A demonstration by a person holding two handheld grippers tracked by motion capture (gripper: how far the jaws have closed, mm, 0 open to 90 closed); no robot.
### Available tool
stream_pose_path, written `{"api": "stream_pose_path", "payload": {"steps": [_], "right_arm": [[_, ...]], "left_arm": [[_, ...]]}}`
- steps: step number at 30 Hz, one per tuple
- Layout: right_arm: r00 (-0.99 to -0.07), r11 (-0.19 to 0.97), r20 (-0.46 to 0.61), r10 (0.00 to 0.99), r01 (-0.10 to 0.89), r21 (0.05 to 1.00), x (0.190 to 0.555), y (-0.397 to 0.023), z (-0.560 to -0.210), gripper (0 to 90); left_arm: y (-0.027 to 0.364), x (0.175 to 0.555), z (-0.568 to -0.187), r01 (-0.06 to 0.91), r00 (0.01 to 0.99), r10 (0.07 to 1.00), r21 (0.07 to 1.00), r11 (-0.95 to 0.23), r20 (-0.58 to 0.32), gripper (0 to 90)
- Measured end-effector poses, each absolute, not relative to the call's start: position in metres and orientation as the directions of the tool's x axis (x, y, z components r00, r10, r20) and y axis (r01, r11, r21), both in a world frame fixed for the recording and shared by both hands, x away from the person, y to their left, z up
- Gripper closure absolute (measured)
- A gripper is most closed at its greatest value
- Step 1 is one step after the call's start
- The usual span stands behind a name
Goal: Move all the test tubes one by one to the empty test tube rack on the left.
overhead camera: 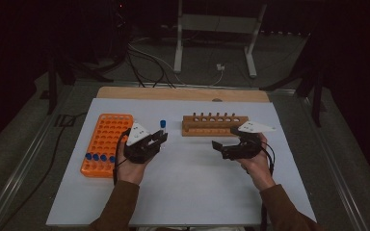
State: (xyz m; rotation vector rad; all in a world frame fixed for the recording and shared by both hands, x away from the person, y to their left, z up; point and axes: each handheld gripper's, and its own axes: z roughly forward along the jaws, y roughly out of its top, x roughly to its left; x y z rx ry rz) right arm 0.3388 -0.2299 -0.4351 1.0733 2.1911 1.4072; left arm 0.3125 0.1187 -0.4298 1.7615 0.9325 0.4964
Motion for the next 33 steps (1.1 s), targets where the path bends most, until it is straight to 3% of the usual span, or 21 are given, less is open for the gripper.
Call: {"api": "stream_pose_path", "payload": {"steps": [16, 33], "right_arm": [[-0.612, 0.183, 0.128, 0.781, 0.420, 0.889, 0.325, -0.265, -0.440, 0.0], [-0.568, 0.144, 0.146, 0.810, 0.434, 0.889, 0.314, -0.296, -0.448, 0.0]], "left_arm": [[0.170, 0.306, -0.405, 0.330, 0.551, 0.827, 0.939, -0.091, -0.113, 77.8], [0.235, 0.296, -0.412, 0.314, 0.439, 0.895, 0.947, -0.074, -0.076, 77.8]]}}
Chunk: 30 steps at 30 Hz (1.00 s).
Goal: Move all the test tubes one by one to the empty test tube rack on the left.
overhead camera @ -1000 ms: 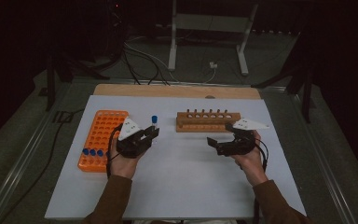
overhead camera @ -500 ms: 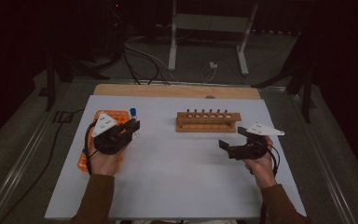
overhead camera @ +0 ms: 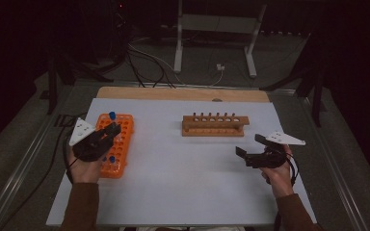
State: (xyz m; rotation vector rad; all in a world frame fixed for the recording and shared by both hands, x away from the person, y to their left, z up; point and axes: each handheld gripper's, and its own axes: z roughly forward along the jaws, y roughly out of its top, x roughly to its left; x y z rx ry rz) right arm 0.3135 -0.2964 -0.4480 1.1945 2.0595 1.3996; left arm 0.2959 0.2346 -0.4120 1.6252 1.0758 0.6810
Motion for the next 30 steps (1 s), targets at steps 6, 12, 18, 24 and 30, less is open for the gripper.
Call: {"api": "stream_pose_path", "payload": {"steps": [6, 12, 18, 24, 30], "right_arm": [[-0.554, 0.137, 0.149, 0.819, 0.441, 0.887, 0.310, -0.306, -0.450, 0.0], [-0.548, 0.134, 0.150, 0.823, 0.444, 0.886, 0.308, -0.310, -0.452, 0.0], [-0.541, 0.131, 0.153, 0.827, 0.450, 0.883, 0.307, -0.312, -0.454, 0.0], [-0.537, 0.125, 0.157, 0.829, 0.451, 0.884, 0.306, -0.315, -0.455, 0.0], [-0.537, 0.123, 0.159, 0.829, 0.451, 0.884, 0.306, -0.315, -0.456, 0.0]], "left_arm": [[0.261, 0.287, -0.418, 0.321, 0.398, 0.914, 0.945, -0.060, -0.077, 77.8], [0.281, 0.278, -0.429, 0.340, 0.354, 0.931, 0.940, -0.043, -0.085, 77.8], [0.299, 0.271, -0.435, 0.340, 0.309, 0.945, 0.940, -0.006, -0.106, 77.8], [0.311, 0.266, -0.446, 0.352, 0.276, 0.956, 0.936, -0.003, -0.101, 77.9], [0.320, 0.261, -0.458, 0.371, 0.252, 0.960, 0.929, 0.018, -0.119, 77.9]]}}
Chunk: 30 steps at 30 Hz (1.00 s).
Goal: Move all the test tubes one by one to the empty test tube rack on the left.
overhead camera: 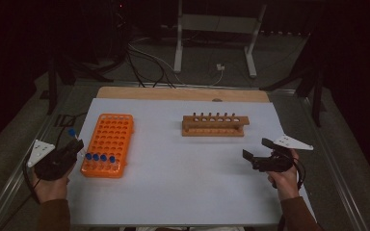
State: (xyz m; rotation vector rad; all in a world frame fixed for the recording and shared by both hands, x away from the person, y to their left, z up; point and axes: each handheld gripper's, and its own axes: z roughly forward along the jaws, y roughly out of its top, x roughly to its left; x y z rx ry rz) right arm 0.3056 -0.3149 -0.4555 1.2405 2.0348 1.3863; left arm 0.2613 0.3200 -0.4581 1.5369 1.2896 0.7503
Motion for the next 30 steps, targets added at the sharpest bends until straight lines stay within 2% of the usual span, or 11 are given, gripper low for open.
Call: {"api": "stream_pose_path", "payload": {"steps": [8, 19, 30], "right_arm": [[-0.538, 0.122, 0.161, 0.827, 0.452, 0.883, 0.305, -0.314, -0.456, 0.0], [-0.538, 0.119, 0.166, 0.827, 0.455, 0.882, 0.305, -0.315, -0.458, 0.0], [-0.542, 0.123, 0.166, 0.824, 0.457, 0.881, 0.306, -0.314, -0.459, 0.0]], "left_arm": [[0.324, 0.257, -0.469, 0.401, 0.241, 0.963, 0.916, 0.012, -0.118, 77.9], [0.326, 0.245, -0.475, 0.395, 0.293, 0.946, 0.919, 0.012, -0.139, 77.7], [0.319, 0.245, -0.487, 0.508, 0.329, 0.939, 0.858, -0.082, -0.104, 77.9]]}}
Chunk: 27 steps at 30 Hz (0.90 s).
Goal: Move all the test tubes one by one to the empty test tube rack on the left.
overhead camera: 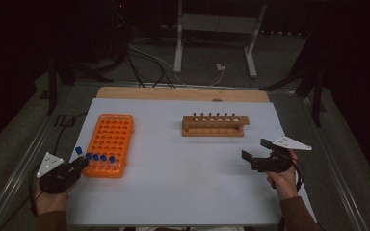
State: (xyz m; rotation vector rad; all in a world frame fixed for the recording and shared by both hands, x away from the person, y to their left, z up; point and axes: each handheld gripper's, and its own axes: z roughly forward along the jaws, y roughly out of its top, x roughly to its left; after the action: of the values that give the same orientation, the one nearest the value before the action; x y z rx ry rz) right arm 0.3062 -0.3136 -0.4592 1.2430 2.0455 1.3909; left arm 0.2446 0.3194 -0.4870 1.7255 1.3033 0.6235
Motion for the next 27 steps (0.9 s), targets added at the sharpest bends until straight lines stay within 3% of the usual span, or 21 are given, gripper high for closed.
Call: {"api": "stream_pose_path", "payload": {"steps": [8, 13, 19, 22, 27], "right_arm": [[-0.542, 0.123, 0.167, 0.823, 0.458, 0.880, 0.306, -0.314, -0.460, 0.0], [-0.545, 0.126, 0.166, 0.822, 0.457, 0.880, 0.307, -0.313, -0.461, 0.0], [-0.543, 0.121, 0.170, 0.822, 0.459, 0.880, 0.306, -0.315, -0.461, 0.0], [-0.543, 0.120, 0.170, 0.823, 0.458, 0.881, 0.306, -0.315, -0.461, 0.0], [-0.542, 0.116, 0.173, 0.822, 0.457, 0.882, 0.305, -0.316, -0.460, 0.0]], "left_arm": [[0.312, 0.245, -0.489, 0.562, 0.345, 0.938, 0.807, -0.183, -0.028, 78.4], [0.312, 0.245, -0.489, 0.564, 0.343, 0.939, 0.806, -0.180, -0.030, 78.4], [0.312, 0.244, -0.490, 0.562, 0.330, 0.942, 0.812, -0.154, -0.050, 77.5], [0.317, 0.243, -0.492, 0.557, 0.331, 0.937, 0.824, -0.100, -0.110, 75.3], [0.324, 0.240, -0.488, 0.532, 0.299, 0.946, 0.845, -0.055, -0.127, 66.3]]}}
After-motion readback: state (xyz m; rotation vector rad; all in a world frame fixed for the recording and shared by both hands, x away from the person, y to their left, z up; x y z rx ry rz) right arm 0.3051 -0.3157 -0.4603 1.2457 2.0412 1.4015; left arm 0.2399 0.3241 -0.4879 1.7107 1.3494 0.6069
